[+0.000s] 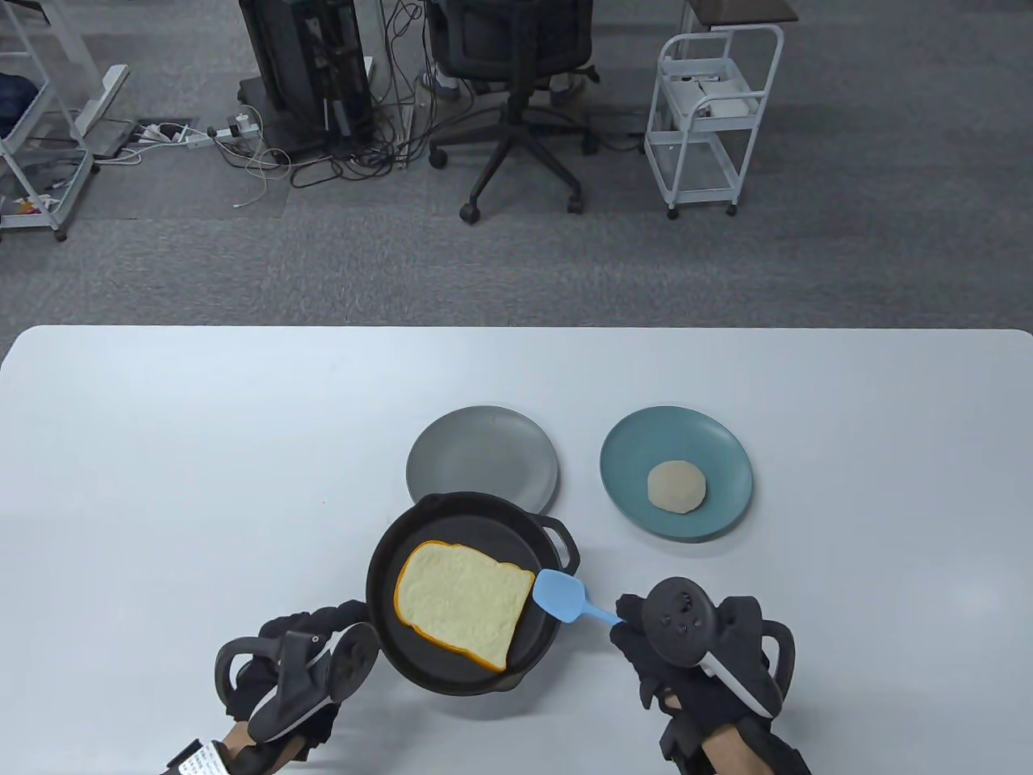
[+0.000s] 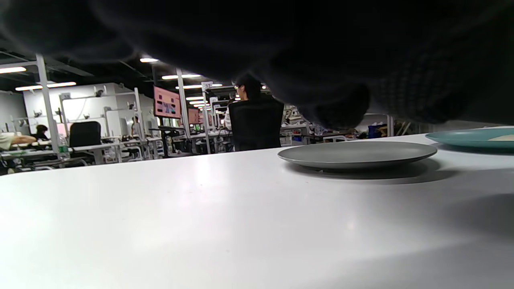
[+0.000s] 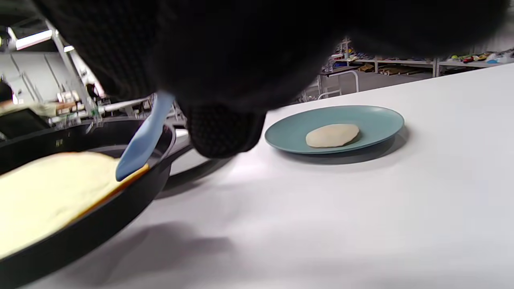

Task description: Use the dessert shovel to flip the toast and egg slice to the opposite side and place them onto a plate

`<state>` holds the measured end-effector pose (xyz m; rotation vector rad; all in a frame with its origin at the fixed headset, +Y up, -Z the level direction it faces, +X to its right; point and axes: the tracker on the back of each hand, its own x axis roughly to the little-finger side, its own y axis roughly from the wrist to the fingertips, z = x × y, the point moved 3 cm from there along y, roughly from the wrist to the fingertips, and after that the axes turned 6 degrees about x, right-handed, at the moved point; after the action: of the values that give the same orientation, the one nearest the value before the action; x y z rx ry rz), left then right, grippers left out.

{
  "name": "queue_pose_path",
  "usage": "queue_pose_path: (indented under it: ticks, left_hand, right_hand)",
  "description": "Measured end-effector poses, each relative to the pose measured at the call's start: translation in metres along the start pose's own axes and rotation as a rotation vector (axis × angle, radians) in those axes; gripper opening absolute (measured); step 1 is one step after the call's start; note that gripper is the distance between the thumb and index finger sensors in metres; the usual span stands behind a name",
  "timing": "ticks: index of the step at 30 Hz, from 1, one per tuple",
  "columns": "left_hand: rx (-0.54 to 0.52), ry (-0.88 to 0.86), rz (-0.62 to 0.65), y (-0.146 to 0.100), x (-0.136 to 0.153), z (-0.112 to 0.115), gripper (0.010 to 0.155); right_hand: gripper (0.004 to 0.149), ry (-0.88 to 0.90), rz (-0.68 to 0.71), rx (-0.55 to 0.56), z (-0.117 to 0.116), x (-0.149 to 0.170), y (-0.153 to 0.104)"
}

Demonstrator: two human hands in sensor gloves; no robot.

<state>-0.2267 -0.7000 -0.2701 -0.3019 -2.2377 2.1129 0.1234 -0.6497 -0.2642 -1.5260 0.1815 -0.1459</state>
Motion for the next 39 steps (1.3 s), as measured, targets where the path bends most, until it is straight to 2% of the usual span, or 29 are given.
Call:
queue_pose_path:
  ticks: [6,10,14,17,19,22,25,34,39]
  left_hand:
    - [0.002,0.041,0.022,-0.003,-0.007,-0.001,0.045]
    - [-0.056,0.08,0.024,-0.007,-0.011,-0.007,0.044]
    - [-0.029,0.022,0.0,-0.003,-0.005,-0.004,0.044]
    - [-0.058,-0.008,-0.012,-0.003,-0.005,-0.009,0.044]
    - [-0.07,-0.013,-0.018,-0.004,-0.006,-0.012,0.044]
    - [-0.018,-0.067,-0.021,-0.002,-0.002,-0.006,0.044]
    - [0.06,-0.154,-0.018,0.002,0.004,0.004,0.045]
    - [0.054,-0.09,0.015,0.004,-0.003,0.008,0.046]
    - [0.079,-0.083,0.035,0.006,-0.003,0.013,0.046]
  right_hand:
    - [0.046,-0.199,0.016,-0.022,-0.008,-0.03,-0.005]
    - [0.046,-0.279,0.054,-0.033,-0.021,-0.041,-0.002]
    - [0.046,-0.136,0.046,-0.05,-0.022,-0.027,-0.001]
    - [0.046,-0.008,0.027,-0.079,-0.022,-0.014,0.0]
    - [0.046,0.021,0.022,-0.056,-0.024,-0.009,0.001]
    - [0.046,0.094,0.022,-0.052,-0.03,-0.005,0.003]
    - [0.046,0.257,-0.005,-0.08,-0.04,0.003,0.008]
    - [0.046,0.402,-0.062,-0.12,-0.049,0.021,0.017]
    - [0.045,0.543,-0.049,-0.198,-0.055,0.025,0.02]
